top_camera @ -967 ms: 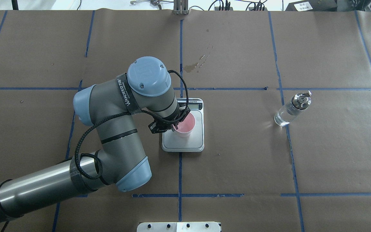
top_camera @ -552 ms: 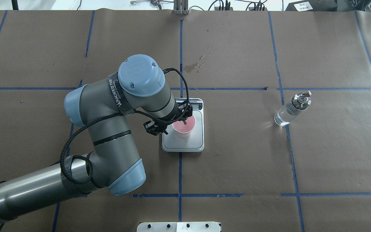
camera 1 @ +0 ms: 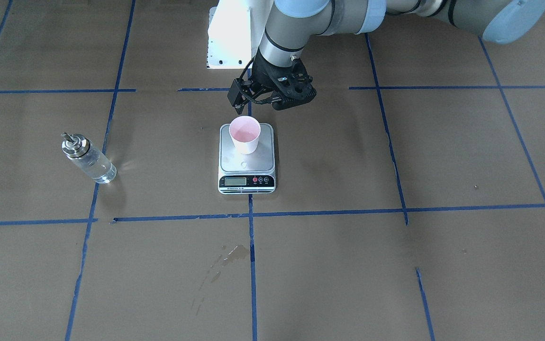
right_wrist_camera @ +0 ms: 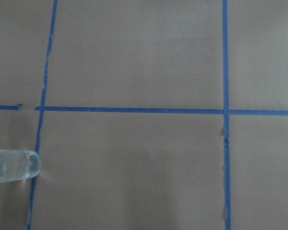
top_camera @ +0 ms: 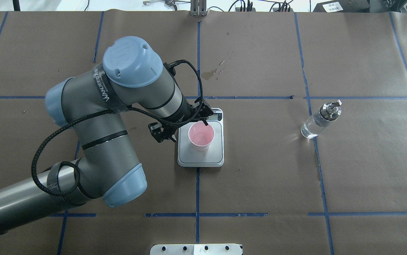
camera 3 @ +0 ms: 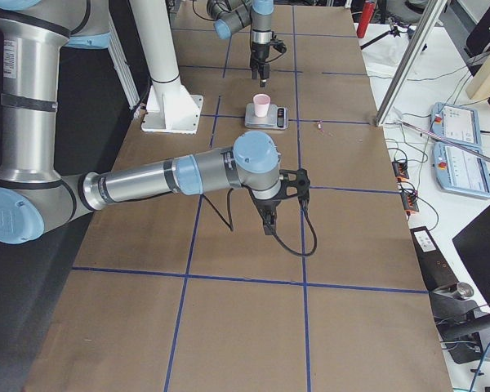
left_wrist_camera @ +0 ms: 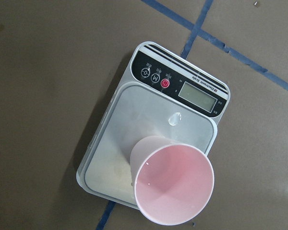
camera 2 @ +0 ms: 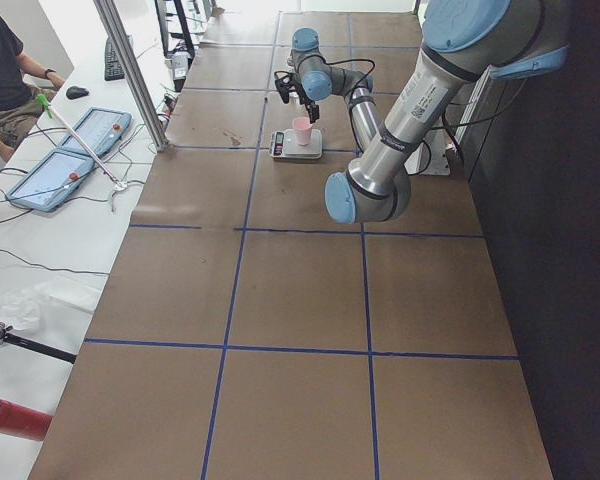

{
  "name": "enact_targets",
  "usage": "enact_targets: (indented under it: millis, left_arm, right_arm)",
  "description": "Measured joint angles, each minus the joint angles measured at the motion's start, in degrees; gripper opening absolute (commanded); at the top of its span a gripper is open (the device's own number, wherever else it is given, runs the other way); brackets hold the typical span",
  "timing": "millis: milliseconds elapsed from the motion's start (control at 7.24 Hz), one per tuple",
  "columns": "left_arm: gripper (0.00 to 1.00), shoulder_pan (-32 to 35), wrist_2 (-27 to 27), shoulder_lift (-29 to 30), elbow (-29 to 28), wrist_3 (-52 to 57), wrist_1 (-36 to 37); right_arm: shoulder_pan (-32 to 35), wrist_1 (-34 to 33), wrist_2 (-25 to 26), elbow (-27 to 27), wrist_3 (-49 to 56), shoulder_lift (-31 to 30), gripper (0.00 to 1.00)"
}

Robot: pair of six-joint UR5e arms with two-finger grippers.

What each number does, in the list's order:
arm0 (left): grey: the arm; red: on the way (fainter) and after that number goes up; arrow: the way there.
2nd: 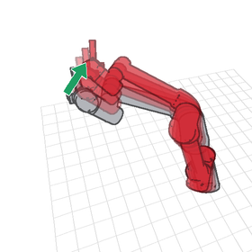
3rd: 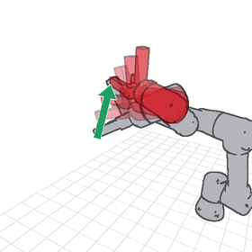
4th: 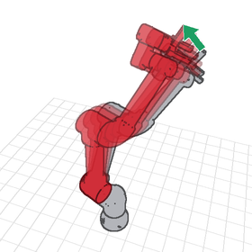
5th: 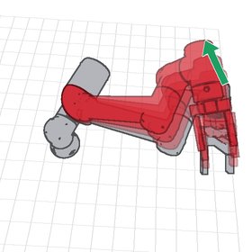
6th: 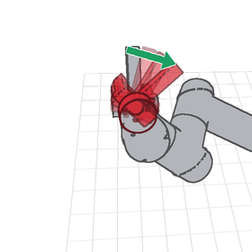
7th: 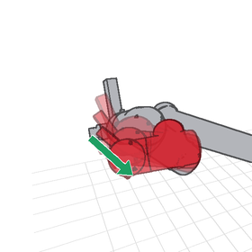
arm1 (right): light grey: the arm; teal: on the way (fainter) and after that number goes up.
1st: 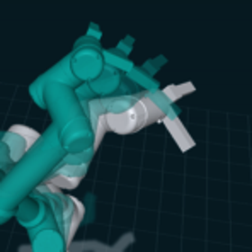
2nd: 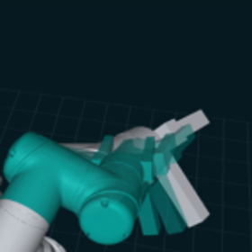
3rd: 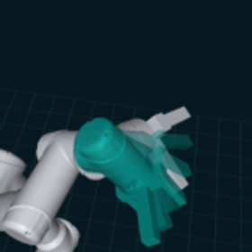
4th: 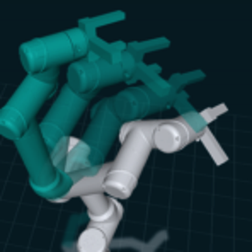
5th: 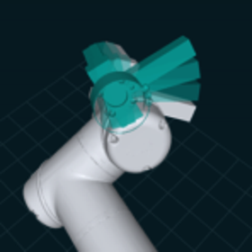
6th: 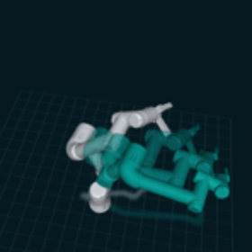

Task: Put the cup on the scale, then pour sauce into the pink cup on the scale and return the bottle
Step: 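Withdraw the left gripper while the right gripper reaches to the glass bottle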

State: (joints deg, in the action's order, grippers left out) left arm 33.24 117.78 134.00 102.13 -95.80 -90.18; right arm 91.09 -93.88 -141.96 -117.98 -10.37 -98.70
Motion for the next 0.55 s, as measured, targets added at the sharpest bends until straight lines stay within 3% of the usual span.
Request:
enact_targets:
  millis: [276, 552]
  left_arm:
    - [1.0, 4.1, 1.2, -2.1, 1.1, 5.4, 0.0]
    - [1.0, 8.7, 3.5, -4.8, 3.1, 10.7, 0.1]
  right_arm:
    - [-7.6, -3.8, 1.0, -12.0, -15.2, -1.4, 1.0]
    - [-23.9, 0.9, 10.7, -19.9, -39.4, -1.5, 1.0]
